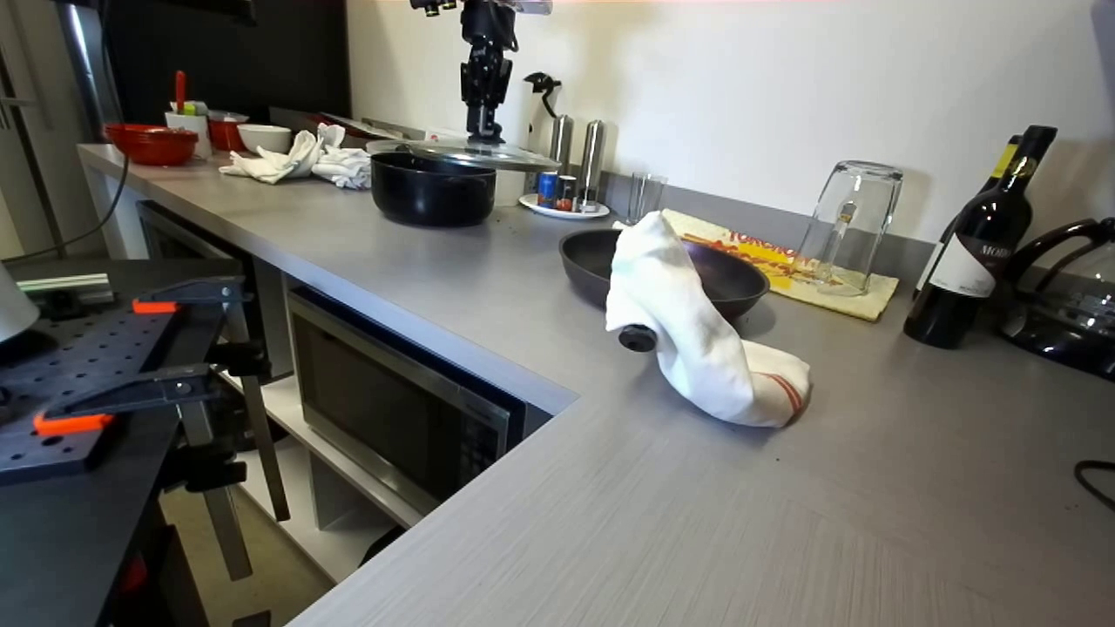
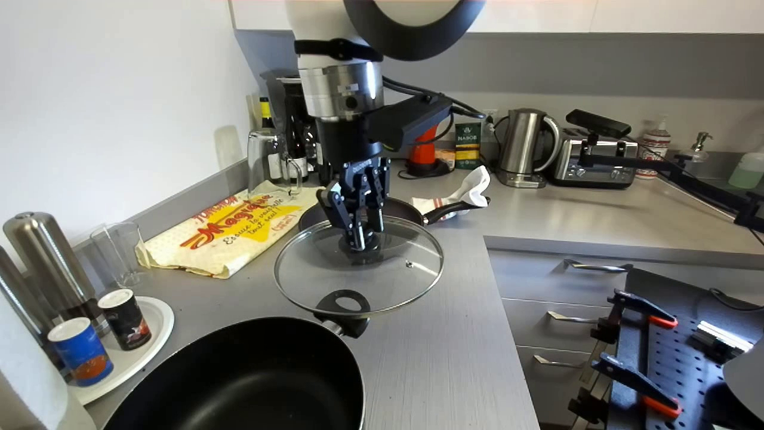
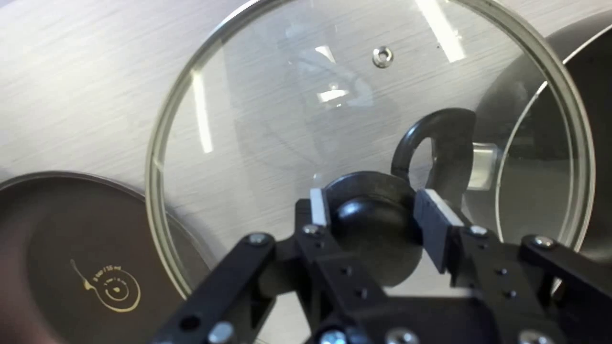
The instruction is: Move the lid closer to the pan
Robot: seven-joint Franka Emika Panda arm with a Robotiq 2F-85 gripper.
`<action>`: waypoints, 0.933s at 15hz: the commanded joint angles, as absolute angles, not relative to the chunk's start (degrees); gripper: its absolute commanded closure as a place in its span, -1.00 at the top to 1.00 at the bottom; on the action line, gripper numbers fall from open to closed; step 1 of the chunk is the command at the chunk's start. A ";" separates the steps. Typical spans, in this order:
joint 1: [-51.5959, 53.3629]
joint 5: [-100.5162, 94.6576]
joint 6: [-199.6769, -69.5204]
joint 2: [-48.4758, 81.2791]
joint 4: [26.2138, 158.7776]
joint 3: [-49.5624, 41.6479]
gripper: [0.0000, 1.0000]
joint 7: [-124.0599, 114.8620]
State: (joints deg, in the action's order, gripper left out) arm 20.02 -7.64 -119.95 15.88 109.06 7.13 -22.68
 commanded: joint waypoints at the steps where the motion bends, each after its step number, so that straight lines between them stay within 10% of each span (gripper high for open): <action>1: 17.24 -5.33 -123.90 8.93 117.29 7.82 -0.53 -22.89; 14: 9.91 0.23 -129.21 3.53 128.94 6.79 -0.53 -22.33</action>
